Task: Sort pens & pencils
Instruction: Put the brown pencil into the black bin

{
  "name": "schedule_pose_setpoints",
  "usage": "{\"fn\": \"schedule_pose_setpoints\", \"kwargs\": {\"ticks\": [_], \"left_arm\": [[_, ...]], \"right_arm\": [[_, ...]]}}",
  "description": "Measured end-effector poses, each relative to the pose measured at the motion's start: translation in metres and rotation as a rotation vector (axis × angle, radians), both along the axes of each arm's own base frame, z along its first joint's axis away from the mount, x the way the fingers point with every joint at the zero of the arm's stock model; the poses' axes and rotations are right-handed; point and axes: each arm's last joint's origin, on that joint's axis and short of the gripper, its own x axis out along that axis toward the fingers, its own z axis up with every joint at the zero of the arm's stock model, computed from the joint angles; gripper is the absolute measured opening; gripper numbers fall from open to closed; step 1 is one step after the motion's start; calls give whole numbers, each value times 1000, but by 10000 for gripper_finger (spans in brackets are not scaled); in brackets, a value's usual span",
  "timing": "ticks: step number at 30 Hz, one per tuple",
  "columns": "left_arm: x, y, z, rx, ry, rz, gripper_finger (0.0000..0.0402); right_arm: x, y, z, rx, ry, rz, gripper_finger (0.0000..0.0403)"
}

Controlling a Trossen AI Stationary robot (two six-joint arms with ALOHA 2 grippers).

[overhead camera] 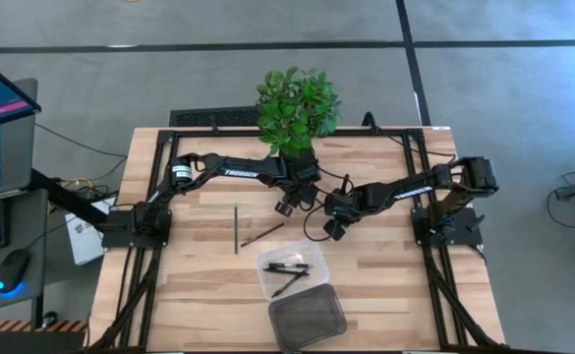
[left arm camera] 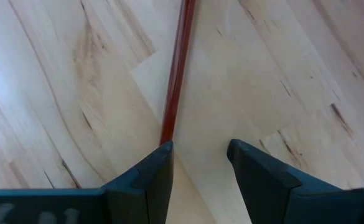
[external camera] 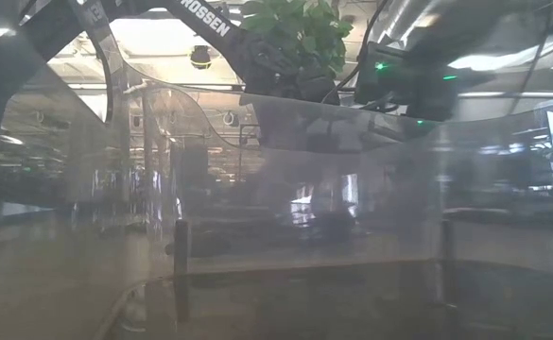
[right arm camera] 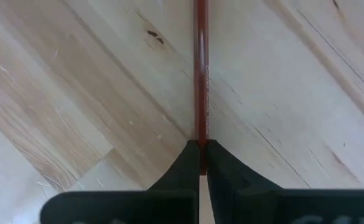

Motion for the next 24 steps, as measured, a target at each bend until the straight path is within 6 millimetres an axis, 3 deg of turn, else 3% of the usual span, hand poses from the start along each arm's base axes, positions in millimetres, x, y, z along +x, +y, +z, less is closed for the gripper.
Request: {"fn": "schedule_pose_setpoints", "kwargs": {"ticks": [13,24], "left_arm": [[0,0,0,8,-3,9,157],[-3,-1,18,-23,-49,64,158]], "right_arm": [[0,0,0,-1,1,1,30],[0,0,0,-3,0,0,30]]}}
